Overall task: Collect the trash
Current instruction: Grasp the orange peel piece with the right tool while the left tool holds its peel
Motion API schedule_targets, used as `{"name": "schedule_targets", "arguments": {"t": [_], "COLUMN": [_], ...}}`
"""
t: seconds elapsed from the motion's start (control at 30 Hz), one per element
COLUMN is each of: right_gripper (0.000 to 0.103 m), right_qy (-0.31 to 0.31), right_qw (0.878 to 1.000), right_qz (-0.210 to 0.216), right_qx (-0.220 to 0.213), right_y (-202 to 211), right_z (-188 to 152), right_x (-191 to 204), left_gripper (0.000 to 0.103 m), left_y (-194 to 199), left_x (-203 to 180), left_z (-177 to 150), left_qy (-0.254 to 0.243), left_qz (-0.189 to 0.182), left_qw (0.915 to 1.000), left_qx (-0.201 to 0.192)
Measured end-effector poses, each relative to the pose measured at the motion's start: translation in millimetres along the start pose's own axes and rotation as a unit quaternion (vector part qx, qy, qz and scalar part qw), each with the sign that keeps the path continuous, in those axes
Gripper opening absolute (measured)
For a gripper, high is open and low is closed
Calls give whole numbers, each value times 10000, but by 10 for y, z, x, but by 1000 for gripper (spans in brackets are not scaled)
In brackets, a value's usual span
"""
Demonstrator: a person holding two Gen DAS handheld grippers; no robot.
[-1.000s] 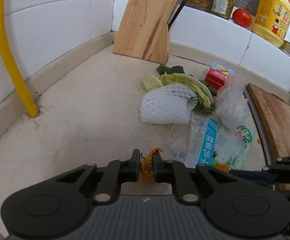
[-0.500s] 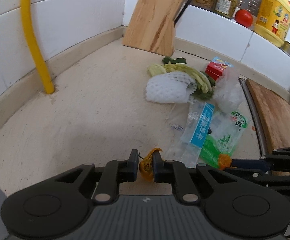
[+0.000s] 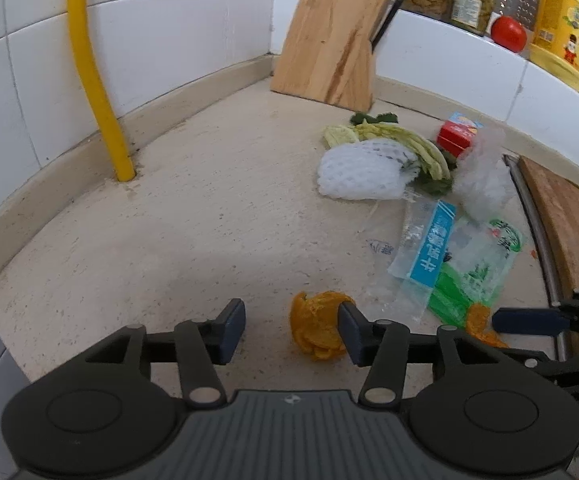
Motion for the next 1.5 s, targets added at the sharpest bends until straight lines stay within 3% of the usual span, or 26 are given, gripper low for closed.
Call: {"name": "schedule_targets", "arguments": {"t": [0.13, 0.17, 0.2, 0.23, 0.33, 0.63, 0.93, 1.5], "right_gripper": [48, 44, 31, 23, 14, 12, 12, 12], "right_qy": [57, 106, 115, 68, 63, -154, -13, 61], "right_qw": [10000, 9999, 9999, 9999, 9999, 9983, 9987, 9990], "right_qz": [-25, -43, 13, 85, 142, 526, 458, 222], "right_qx": [-33, -24, -8, 22, -10, -189, -231, -375], "right_y": [3, 10, 21, 33, 95, 267, 402, 669], "right_z": [-20, -25, -31, -39, -51, -40, -93, -233], "right_x": [-13, -13, -8, -5, -16, -75, -12, 432], "left_gripper": [38, 26, 13, 11, 9, 6, 6, 6], "left_y": [0, 13, 33, 54, 104, 357, 560, 1116], "left_x": [-35, -62, -97, -131, -184, -296, -353, -106], "left_z": [-4, -8, -17, -26, -52, -146, -248, -411], "left_qy": [3, -2, 44, 92, 110, 389, 451, 372], "left_qz": [196, 173, 109, 73, 257, 404, 304, 213], "left_qw": [9998, 9998, 9999, 9999, 9996, 9984, 9985, 9985], "left_qx": [9, 20, 45, 72, 97, 4, -115, -351]}}
Point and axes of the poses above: each gripper's, at about its wrist camera, not at the fingertips, and y roughly against the way its jaws point, x to its left, z to its top, the point moved 8 cm from there along -y, roughly the way its jaws point, and after that the axes turned 7 degrees about -x, right-handed, at the moved point
